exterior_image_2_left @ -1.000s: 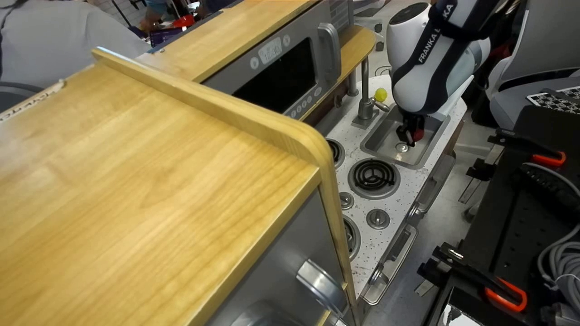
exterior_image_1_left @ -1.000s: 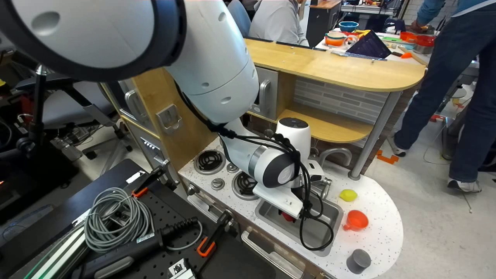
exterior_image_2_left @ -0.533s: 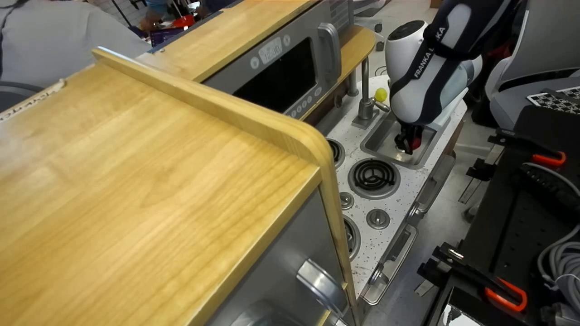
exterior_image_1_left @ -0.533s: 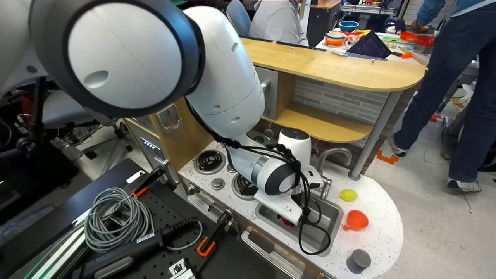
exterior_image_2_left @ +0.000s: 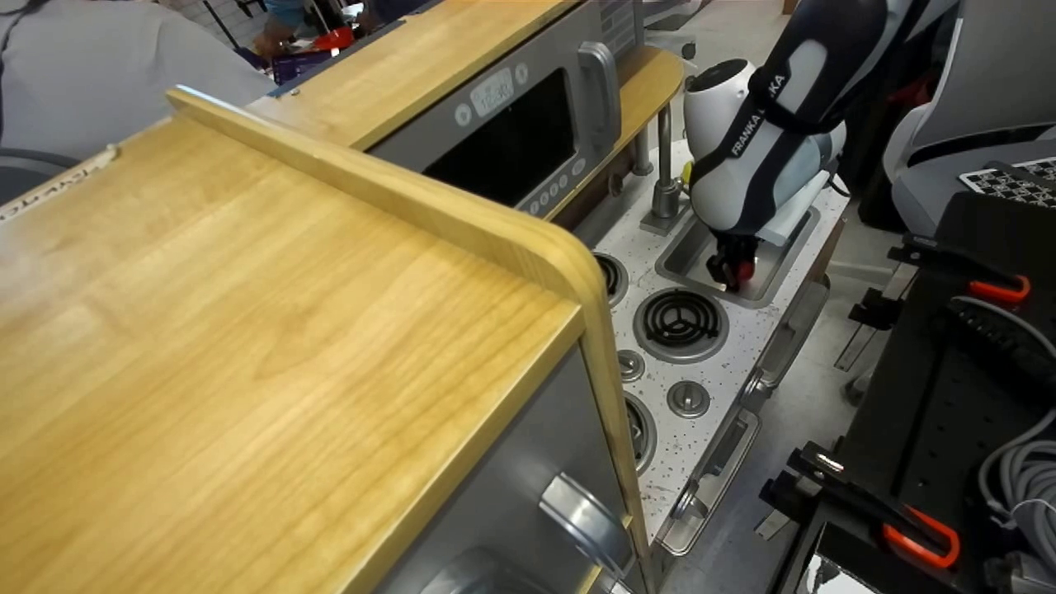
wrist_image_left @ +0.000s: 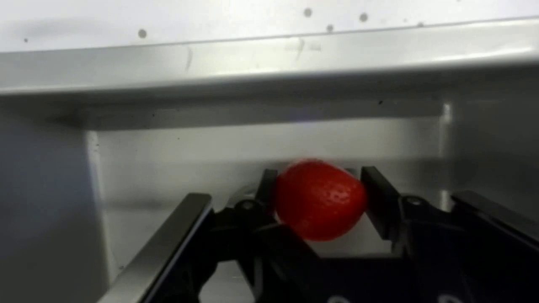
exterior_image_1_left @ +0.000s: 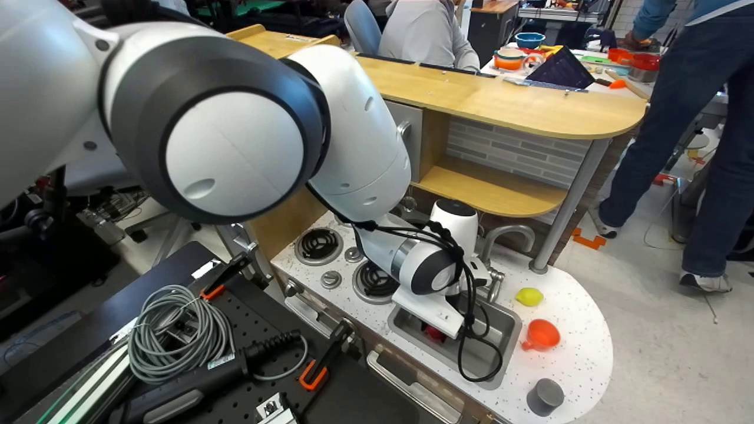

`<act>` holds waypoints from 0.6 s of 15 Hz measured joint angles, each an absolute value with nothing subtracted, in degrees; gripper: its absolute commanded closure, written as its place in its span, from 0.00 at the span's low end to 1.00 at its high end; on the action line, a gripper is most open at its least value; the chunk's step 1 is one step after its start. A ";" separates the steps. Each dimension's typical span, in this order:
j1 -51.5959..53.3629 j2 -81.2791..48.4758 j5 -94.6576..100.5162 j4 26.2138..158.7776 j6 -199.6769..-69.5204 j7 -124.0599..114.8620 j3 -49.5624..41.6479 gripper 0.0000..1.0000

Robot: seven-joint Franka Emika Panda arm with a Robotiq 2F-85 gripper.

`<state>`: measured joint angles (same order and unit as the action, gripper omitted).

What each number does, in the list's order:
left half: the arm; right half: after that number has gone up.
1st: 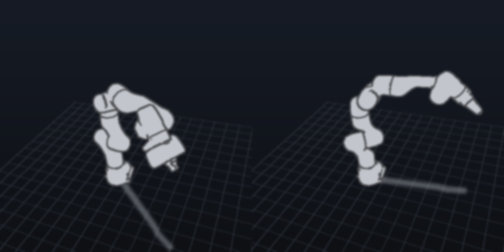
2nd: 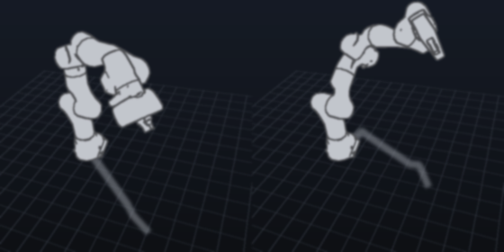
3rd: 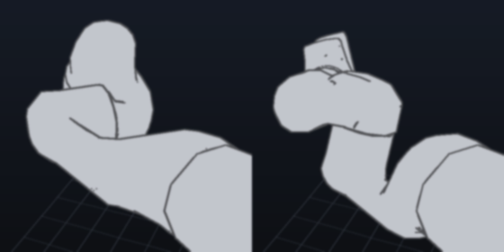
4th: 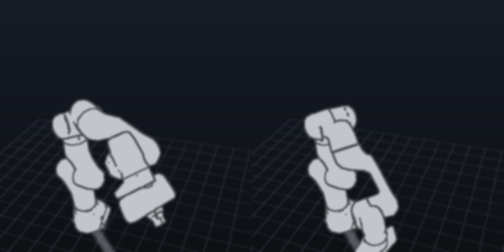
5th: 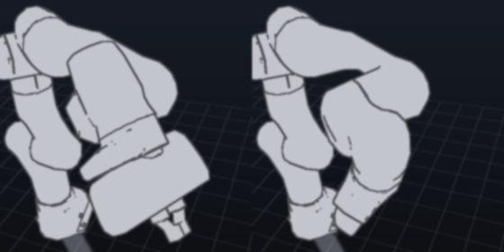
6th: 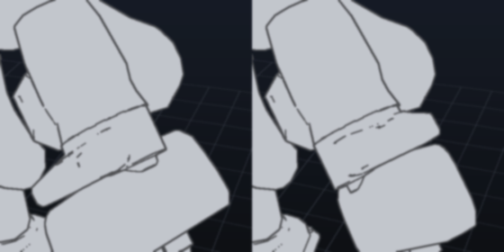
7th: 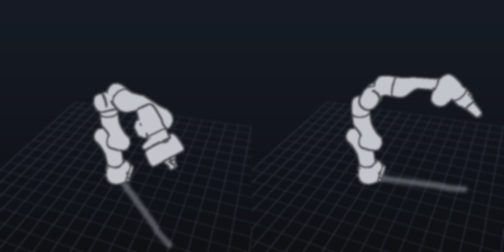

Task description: Get the strawberry toy from the right front plate of the stove and put it in the sink

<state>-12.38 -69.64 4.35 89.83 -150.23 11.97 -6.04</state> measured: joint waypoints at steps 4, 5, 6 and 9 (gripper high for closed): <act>-13.12 -71.85 4.35 85.77 -148.05 13.17 -5.84 0.72; -13.23 -72.41 4.35 84.92 -147.67 13.45 -5.84 0.72; -13.29 -72.76 4.35 84.21 -147.32 13.73 -5.86 0.72; -13.30 -73.47 4.35 82.57 -146.61 14.45 -5.93 0.21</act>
